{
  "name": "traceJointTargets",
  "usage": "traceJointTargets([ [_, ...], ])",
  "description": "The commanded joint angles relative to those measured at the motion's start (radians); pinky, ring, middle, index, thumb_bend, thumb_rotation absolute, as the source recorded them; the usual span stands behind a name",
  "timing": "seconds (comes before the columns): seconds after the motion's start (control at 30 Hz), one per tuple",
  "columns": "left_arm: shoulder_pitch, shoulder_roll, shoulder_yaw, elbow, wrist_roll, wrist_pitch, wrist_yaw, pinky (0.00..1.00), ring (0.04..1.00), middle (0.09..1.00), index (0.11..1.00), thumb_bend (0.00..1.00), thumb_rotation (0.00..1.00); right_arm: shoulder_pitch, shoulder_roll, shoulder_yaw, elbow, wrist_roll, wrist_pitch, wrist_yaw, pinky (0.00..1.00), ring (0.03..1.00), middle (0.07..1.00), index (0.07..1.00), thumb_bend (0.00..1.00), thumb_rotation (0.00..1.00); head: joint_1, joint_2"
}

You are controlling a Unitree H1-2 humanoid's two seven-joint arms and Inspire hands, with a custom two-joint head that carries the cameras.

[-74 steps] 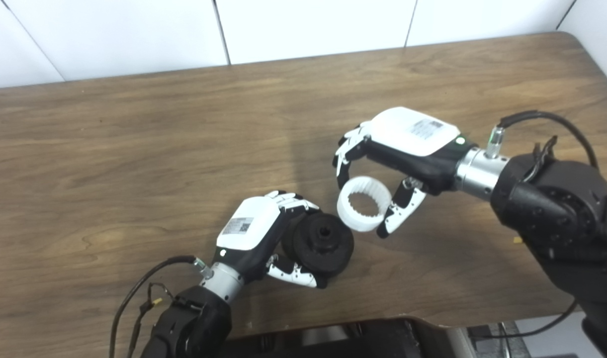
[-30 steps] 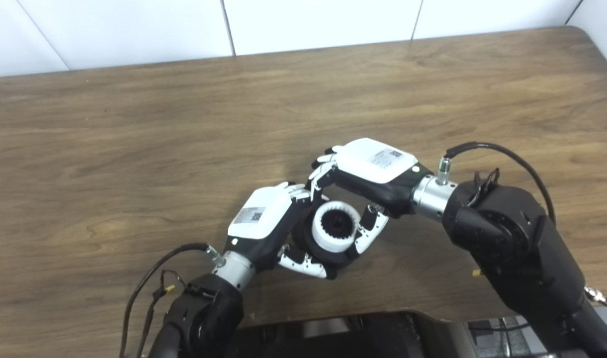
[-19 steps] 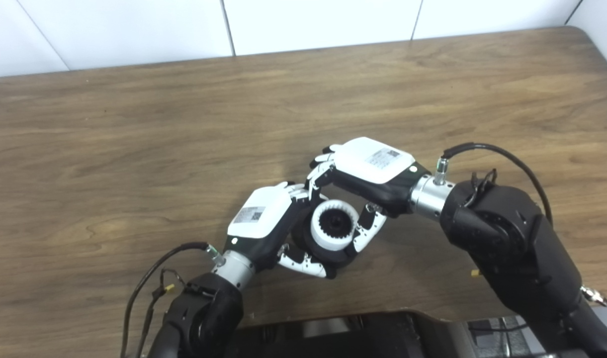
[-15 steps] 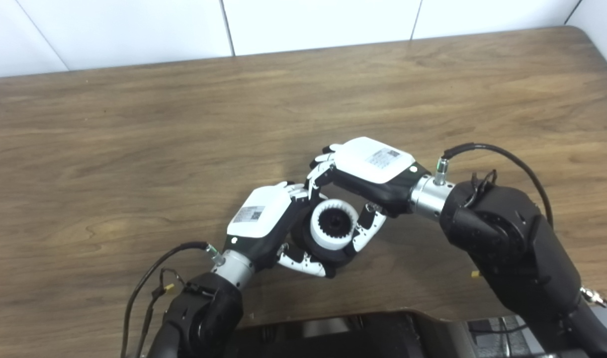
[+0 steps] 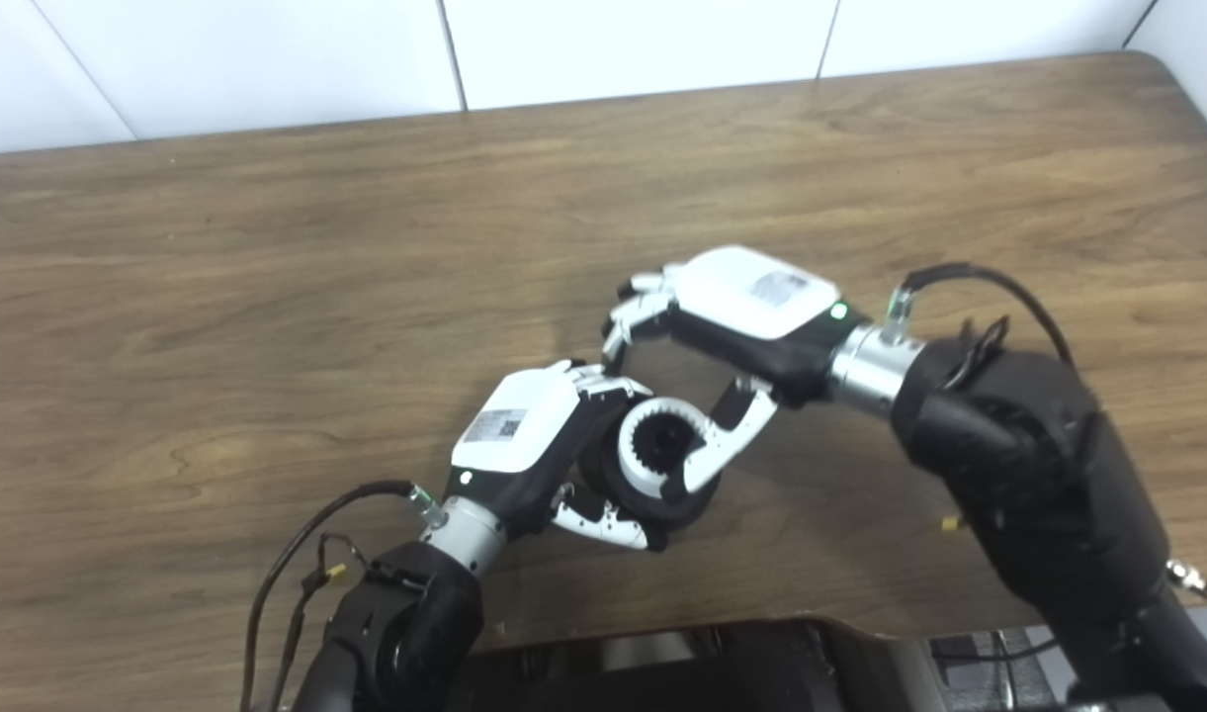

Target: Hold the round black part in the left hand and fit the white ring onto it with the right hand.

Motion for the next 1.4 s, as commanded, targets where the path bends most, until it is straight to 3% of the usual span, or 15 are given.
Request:
traceJointTargets([
  [0.0,-0.018,-0.002,-0.006,0.005,0.000,-0.013,0.003,0.93,0.861,0.767,0.480,0.52,0.06,-0.055,0.002,-0.020,-0.039,0.011,0.028,0.012,0.95,0.936,0.838,0.674,1.00,0.45,-0.001,0.000],
  [0.23,-0.015,0.000,-0.005,0.011,-0.001,-0.017,0.015,0.93,0.860,0.765,0.480,0.52,0.06,-0.130,-0.016,-0.062,-0.087,0.033,0.114,0.074,0.94,0.931,0.838,0.670,1.00,0.42,0.003,-0.003],
  [0.57,-0.018,0.005,-0.005,0.009,0.024,-0.005,0.007,0.92,0.844,0.755,0.481,0.52,0.06,-0.148,-0.033,-0.079,-0.090,0.057,0.147,0.065,0.93,0.935,0.828,0.664,1.00,0.42,0.007,-0.006],
  [0.7,-0.026,0.006,-0.004,-0.004,0.055,0.022,-0.028,0.92,0.850,0.763,0.486,0.52,0.07,-0.142,-0.038,-0.080,-0.084,0.062,0.145,0.054,0.93,0.934,0.825,0.661,1.00,0.42,0.007,-0.007],
  [0.73,-0.033,0.012,-0.010,-0.010,0.083,0.030,-0.052,0.92,0.855,0.777,0.563,0.70,0.18,-0.140,-0.039,-0.081,-0.084,0.062,0.144,0.051,0.93,0.933,0.825,0.660,1.00,0.42,0.007,-0.007],
  [0.77,-0.037,0.015,-0.013,-0.015,0.103,0.036,-0.069,0.91,0.862,0.799,0.653,0.80,0.26,-0.138,-0.040,-0.081,-0.084,0.061,0.144,0.050,0.93,0.932,0.824,0.660,1.00,0.42,0.006,-0.006],
  [0.87,-0.055,0.027,-0.028,-0.033,0.173,0.060,-0.163,0.93,0.902,0.869,0.863,0.95,0.40,-0.133,-0.041,-0.079,-0.083,0.051,0.143,0.049,0.93,0.933,0.823,0.658,1.00,0.39,0.009,-0.008],
  [1.03,-0.060,0.023,-0.022,-0.043,0.200,0.076,-0.225,0.92,0.945,0.929,0.975,1.00,0.42,-0.123,-0.041,-0.076,-0.078,0.042,0.141,0.046,0.93,0.935,0.822,0.661,1.00,0.40,0.007,-0.008],
  [1.37,-0.071,0.007,0.004,-0.066,0.205,0.094,-0.283,0.94,0.959,0.950,0.999,1.00,0.44,-0.110,-0.042,-0.084,-0.060,0.051,0.138,0.022,0.94,0.935,0.821,0.660,1.00,0.43,0.011,-0.011],
])
